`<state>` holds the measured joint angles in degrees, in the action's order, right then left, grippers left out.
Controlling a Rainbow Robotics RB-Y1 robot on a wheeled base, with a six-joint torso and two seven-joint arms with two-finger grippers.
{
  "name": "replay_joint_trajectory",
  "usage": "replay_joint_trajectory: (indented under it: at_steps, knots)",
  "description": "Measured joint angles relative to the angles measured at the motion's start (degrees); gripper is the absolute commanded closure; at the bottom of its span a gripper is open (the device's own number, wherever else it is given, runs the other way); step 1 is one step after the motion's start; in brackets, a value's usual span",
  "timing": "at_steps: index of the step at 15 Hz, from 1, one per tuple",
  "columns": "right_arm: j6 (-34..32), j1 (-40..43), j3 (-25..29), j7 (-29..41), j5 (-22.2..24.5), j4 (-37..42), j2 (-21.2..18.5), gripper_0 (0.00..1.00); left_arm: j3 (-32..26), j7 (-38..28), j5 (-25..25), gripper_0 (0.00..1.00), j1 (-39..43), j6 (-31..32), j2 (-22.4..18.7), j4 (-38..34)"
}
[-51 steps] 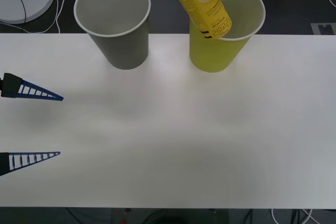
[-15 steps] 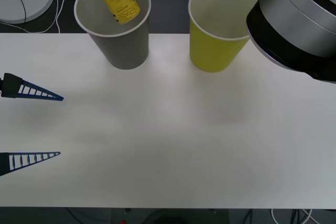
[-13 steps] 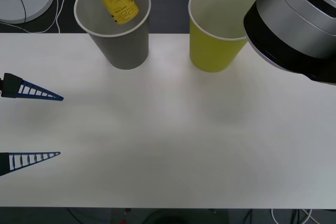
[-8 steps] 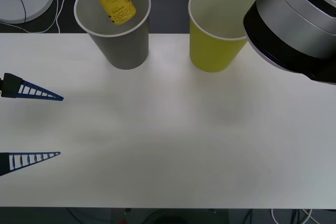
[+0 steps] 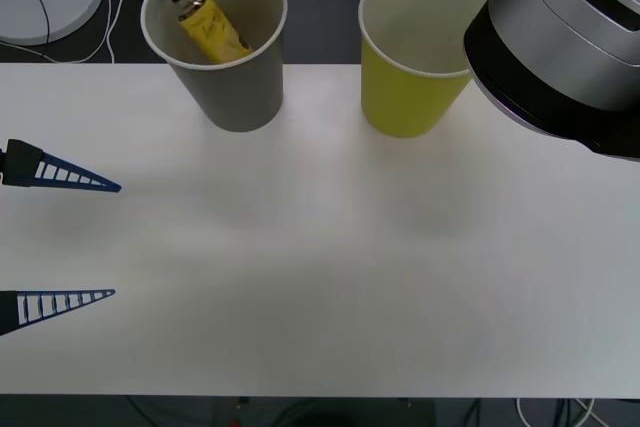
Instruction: Put the can into the green bin and the plastic bottle into the gray bin
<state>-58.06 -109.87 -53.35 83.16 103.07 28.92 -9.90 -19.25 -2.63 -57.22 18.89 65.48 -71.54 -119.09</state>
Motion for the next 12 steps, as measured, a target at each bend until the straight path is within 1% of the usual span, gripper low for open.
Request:
replay_joint_trajectory:
  at_steps: [5,8,10,12]
  knots:
    - [0.3,0.1,0.0,0.0,-0.5,-0.3,-0.1,0.0,0.0,0.0,0.0,0.0,0.0,0.0,0.0,0.0]
    - [-0.2,0.2,0.0,-0.1,-1.2,0.5,-1.0,0.0,0.0,0.0,0.0,0.0,0.0,0.0,0.0,0.0]
    - [-1.8,1.0,0.3,-0.1,-1.7,3.5,-2.7,0.0,0.0,0.0,0.0,0.0,0.0,0.0,0.0,0.0]
    - [-3.8,2.7,1.1,-0.1,-1.7,8.4,-5.0,0.0,0.0,0.0,0.0,0.0,0.0,0.0,0.0,0.0]
